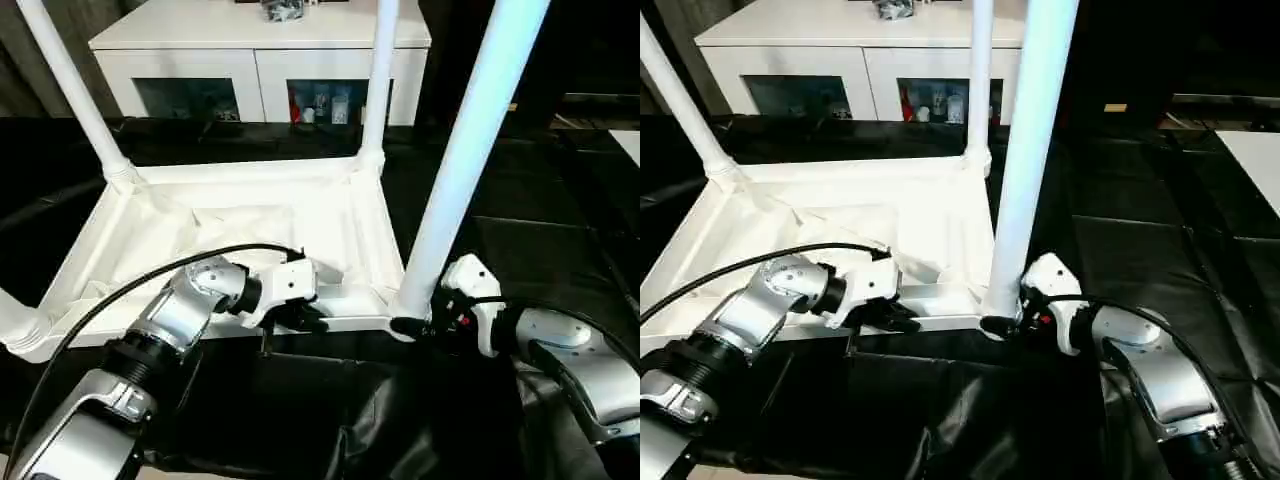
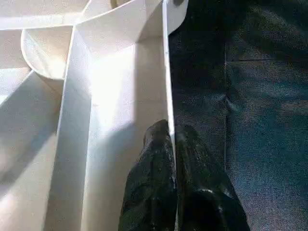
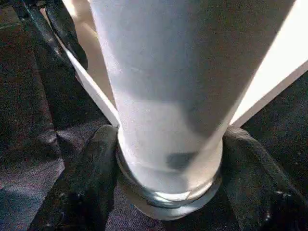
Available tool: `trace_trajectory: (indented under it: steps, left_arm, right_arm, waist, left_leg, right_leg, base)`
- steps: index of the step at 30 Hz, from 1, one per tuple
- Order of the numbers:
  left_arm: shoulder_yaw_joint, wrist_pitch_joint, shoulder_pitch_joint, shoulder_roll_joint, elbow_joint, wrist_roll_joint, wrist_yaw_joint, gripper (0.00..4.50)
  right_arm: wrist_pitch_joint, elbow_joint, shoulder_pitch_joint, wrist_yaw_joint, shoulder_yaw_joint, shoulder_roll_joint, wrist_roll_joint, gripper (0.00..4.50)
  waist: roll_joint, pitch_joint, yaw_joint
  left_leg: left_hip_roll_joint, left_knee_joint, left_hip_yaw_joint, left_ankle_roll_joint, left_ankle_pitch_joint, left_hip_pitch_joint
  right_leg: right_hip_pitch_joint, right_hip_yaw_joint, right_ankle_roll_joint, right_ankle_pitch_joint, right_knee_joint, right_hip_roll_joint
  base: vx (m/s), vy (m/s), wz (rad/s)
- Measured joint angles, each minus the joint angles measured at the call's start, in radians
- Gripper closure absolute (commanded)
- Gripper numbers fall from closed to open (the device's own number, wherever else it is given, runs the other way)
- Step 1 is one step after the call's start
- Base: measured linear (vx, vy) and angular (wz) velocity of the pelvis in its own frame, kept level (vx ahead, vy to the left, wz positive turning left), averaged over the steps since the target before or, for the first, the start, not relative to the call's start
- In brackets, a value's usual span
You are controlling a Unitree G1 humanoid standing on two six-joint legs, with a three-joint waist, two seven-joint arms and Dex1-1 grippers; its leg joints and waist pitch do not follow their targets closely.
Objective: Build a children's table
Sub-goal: Rotate leg to tighten
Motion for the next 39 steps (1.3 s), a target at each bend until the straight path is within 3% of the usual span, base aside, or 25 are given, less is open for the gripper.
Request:
trace_trajectory:
  steps: [4,8,13,17,21,27,29,33,36,39]
  left_arm:
    - [0.0,0.006,0.0,0.004,-0.003,-0.005,-0.001,4.5]
    - [0.009,0.019,0.005,0.006,0.002,-0.005,0.003,4.5]
    - [0.071,0.061,-0.015,-0.079,0.089,0.006,0.143,4.5]
    - [0.074,0.081,-0.055,-0.174,0.161,0.019,0.272,4.5]
    - [0.08,0.095,-0.114,-0.266,0.262,0.049,0.421,4.5]
    - [0.078,0.06,-0.141,-0.299,0.321,0.08,0.48,4.5]
    - [0.075,0.049,-0.141,-0.298,0.323,0.083,0.48,4.5]
    - [0.067,0.013,-0.143,-0.272,0.316,0.084,0.476,4.5]
    - [0.064,-0.002,-0.139,-0.249,0.301,0.088,0.459,4.5]
    - [0.058,-0.028,-0.11,-0.211,0.251,0.088,0.409,4.5]
  right_arm:
    - [0.0,0.002,0.0,0.003,0.0,0.002,0.002,1.8]
    - [-0.011,0.029,0.0,-0.036,-0.012,0.06,0.002,1.8]
    - [-0.029,0.142,-0.046,-0.372,-0.074,0.293,-0.057,1.8]
    - [-0.036,0.228,-0.102,-0.609,-0.112,0.405,-0.102,1.8]
    - [-0.071,0.343,-0.173,-0.803,-0.159,0.487,-0.144,1.8]
    - [-0.121,0.415,-0.209,-0.846,-0.187,0.508,-0.158,1.81]
    - [-0.133,0.415,-0.203,-0.837,-0.19,0.508,-0.156,1.25]
    - [-0.156,0.353,-0.162,-0.775,-0.183,0.492,-0.152,0.9]
    - [-0.129,0.265,-0.132,-0.683,-0.151,0.427,-0.135,0.77]
    - [-0.117,0.16,-0.094,-0.524,-0.073,0.266,-0.154,0.77]
  waist:
    - [0.0,0.0,0.0]
    - [-0.001,0.0,-0.007]
    - [-0.004,-0.001,-0.036]
    - [-0.006,-0.001,-0.043]
    - [-0.005,-0.001,-0.038]
    - [-0.004,0.0,-0.031]
    - [-0.003,0.0,-0.03]
    - [-0.001,0.0,-0.032]
    - [0.0,0.001,-0.033]
    - [-0.001,0.001,-0.032]
  left_leg:
    - [0.0,0.0,0.0,0.001,0.001,0.0]
    - [0.0,0.001,0.0,0.002,0.001,0.002]
    - [0.0,0.002,0.0,-0.005,0.0,0.005]
    - [-0.001,0.002,0.0,-0.005,0.0,0.006]
    - [-0.002,0.001,0.0,-0.005,0.0,0.008]
    - [-0.004,0.0,0.0,-0.005,0.0,0.009]
    - [-0.004,-0.001,0.0,-0.005,0.0,0.009]
    - [-0.004,-0.001,0.0,-0.004,0.0,-0.002]
    - [-0.003,-0.001,0.0,-0.003,0.002,-0.002]
    - [-0.001,-0.001,-0.001,-0.003,0.002,-0.001]
  right_leg:
    - [0.0,0.0,0.0,0.0,0.0,0.0]
    - [0.0,0.001,0.0,0.0,0.003,0.0]
    - [0.0,0.002,-0.004,0.002,0.006,0.0]
    - [0.001,0.004,-0.004,0.002,0.002,0.0]
    - [0.002,0.004,0.0,0.0,-0.003,0.0]
    - [0.004,0.005,0.003,-0.002,-0.004,-0.001]
    - [0.003,0.005,0.003,-0.002,-0.004,-0.001]
    - [0.0,0.005,-0.003,0.008,-0.004,-0.001]
    - [-0.001,0.004,-0.003,0.013,-0.003,-0.001]
    - [-0.001,0.002,-0.001,0.012,-0.003,0.0]
  base:
    - [0.0,0.0,0.0]
    - [0.0,0.0,0.0]
    - [0.0,0.0,0.0]
    - [-0.018,0.002,-0.01]
    - [0.0,0.0,0.0]
    - [0.0,0.0,0.0]
    - [0.0,0.0,0.0]
    - [0.0,0.0,0.0]
    - [0.0,0.0,0.0]
    - [0.037,-0.004,-0.03]
